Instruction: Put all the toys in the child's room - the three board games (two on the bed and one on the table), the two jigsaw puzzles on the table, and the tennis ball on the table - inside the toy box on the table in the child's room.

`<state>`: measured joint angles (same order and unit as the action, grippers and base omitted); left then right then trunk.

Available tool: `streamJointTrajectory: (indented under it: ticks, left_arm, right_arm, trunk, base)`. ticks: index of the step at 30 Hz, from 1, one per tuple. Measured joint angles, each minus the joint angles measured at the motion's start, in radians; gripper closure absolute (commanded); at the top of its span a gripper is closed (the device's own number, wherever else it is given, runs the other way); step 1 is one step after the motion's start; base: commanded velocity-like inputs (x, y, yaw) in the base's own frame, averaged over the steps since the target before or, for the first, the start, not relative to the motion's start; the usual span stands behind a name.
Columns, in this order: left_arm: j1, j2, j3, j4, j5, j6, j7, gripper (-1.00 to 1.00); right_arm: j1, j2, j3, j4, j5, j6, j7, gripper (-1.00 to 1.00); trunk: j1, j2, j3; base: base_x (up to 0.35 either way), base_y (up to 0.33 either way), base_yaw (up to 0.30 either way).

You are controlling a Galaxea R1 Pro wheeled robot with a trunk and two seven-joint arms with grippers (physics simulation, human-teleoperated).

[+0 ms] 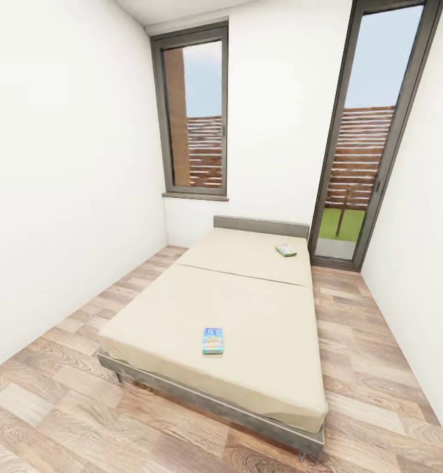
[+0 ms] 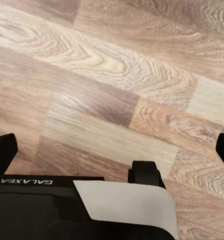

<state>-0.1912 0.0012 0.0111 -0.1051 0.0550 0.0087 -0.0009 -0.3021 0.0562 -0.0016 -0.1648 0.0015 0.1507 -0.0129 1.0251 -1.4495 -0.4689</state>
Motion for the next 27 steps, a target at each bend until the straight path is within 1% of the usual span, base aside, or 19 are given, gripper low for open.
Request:
streamJointTrajectory:
  ticks: [2,3,4,5,7,8,9,10,12,13,14,15,16,17,20,23,25,26,27]
  left_arm:
    - [-0.040,-0.002,0.002,-0.004,0.026,0.001,0.000,-1.00]
    - [-0.041,-0.002,0.002,-0.004,0.026,0.001,0.000,-1.00]
    - [-0.060,-0.002,0.003,-0.006,0.040,0.002,-0.001,-1.00]
    - [-0.060,-0.002,0.003,-0.005,0.040,0.002,-0.001,-1.00]
    - [-0.098,-0.003,0.003,-0.007,0.074,0.004,-0.001,-1.00]
    - [-0.098,-0.003,0.003,-0.007,0.075,0.004,-0.001,-1.00]
    - [-0.117,-0.003,0.004,-0.008,0.092,0.006,-0.001,-1.00]
    - [-0.117,-0.003,0.003,-0.008,0.093,0.006,-0.001,-1.00]
    - [-0.153,-0.003,0.004,-0.009,0.130,0.017,-0.002,-1.00]
    - [-0.154,-0.003,0.004,-0.009,0.131,0.017,-0.002,-1.00]
    - [-0.170,-0.003,0.004,-0.009,0.147,0.025,-0.002,-1.00]
    - [-0.170,-0.003,0.004,-0.009,0.148,0.025,-0.002,-1.00]
    - [-0.185,-0.003,0.004,-0.009,0.164,0.034,-0.002,-1.00]
    - [-0.186,-0.003,0.004,-0.009,0.164,0.035,-0.002,-1.00]
    - [-0.228,-0.004,0.004,-0.010,0.196,0.064,-0.002,-1.00]
    - [-0.243,-0.005,0.004,-0.010,0.203,0.074,-0.002,-1.00]
    - [-0.270,-0.005,0.005,-0.010,0.215,0.093,-0.002,-1.00]
    - [-0.270,-0.005,0.005,-0.010,0.215,0.093,-0.002,-1.00]
    - [-0.282,-0.005,0.005,-0.011,0.220,0.102,-0.002,-1.00]
  right_arm:
    - [-0.041,0.008,0.000,-0.004,0.000,0.042,0.000,-1.00]
    - [-0.042,0.008,0.000,-0.004,0.000,0.043,0.000,-1.00]
    - [-0.061,0.012,0.000,-0.006,0.000,0.059,0.000,-1.00]
    - [-0.061,0.013,0.000,-0.006,0.000,0.059,0.000,-1.00]
    - [-0.097,0.021,0.000,-0.011,-0.001,0.085,-0.001,-1.00]
    - [-0.098,0.021,0.000,-0.011,-0.001,0.085,-0.001,-1.00]
    - [-0.114,0.024,0.000,-0.014,-0.003,0.095,-0.001,-1.00]
    - [-0.114,0.024,0.000,-0.014,-0.003,0.095,-0.001,-1.00]
    - [-0.144,0.028,0.000,-0.020,-0.005,0.112,0.000,-1.00]
    - [-0.144,0.028,0.000,-0.020,-0.005,0.112,0.000,-1.00]
    - [-0.158,0.030,0.000,-0.023,-0.006,0.119,0.000,-1.00]
    - [-0.158,0.030,0.000,-0.023,-0.006,0.119,0.000,-1.00]
    - [-0.170,0.031,0.000,-0.025,-0.007,0.127,0.000,-1.00]
    - [-0.171,0.031,0.000,-0.025,-0.007,0.128,0.000,-1.00]
    - [-0.209,0.036,0.000,-0.031,-0.008,0.160,0.003,-1.00]
    - [-0.222,0.038,0.000,-0.034,-0.008,0.174,0.004,-1.00]
    - [-0.243,0.040,0.000,-0.043,-0.008,0.199,0.006,-1.00]
    - [-0.244,0.040,0.000,-0.043,-0.008,0.199,0.006,-1.00]
    - [-0.251,0.042,0.000,-0.051,-0.009,0.209,0.006,-1.00]
  trunk:
    - [0.000,0.000,0.000]
    - [0.000,0.000,0.000]
    - [0.000,0.000,0.000]
    - [0.000,0.000,0.000]
    - [0.000,0.000,0.000]
    - [0.000,0.000,0.000]
    - [0.000,0.000,0.000]
    - [0.000,0.000,0.000]
    - [0.000,0.000,0.000]
    - [0.000,0.000,0.000]
    - [0.000,0.000,0.000]
    - [0.000,0.000,0.000]
    - [0.000,0.000,0.000]
    - [0.000,0.000,0.000]
    - [0.000,0.000,0.000]
    - [0.000,0.000,0.000]
    - [0.000,0.000,0.000]
    - [0.000,0.000,0.000]
    - [0.000,0.000,0.000]
  base:
    - [0.000,0.000,0.000]
    - [0.000,0.000,0.000]
    - [0.000,0.000,0.000]
    - [0.000,0.000,0.000]
    - [0.000,0.000,0.000]
    - [0.000,0.000,0.000]
    - [0.000,0.000,0.000]
    - [0.000,0.000,0.000]
    - [0.000,0.000,0.000]
    - [0.000,0.000,0.000]
    - [0.000,0.000,0.000]
    - [0.000,0.000,0.000]
    - [0.000,0.000,0.000]
    - [0.000,0.000,0.000]
    - [0.000,0.000,0.000]
    - [0.000,0.000,0.000]
    - [0.000,0.000,0.000]
    - [0.000,0.000,0.000]
    - [0.000,0.000,0.000]
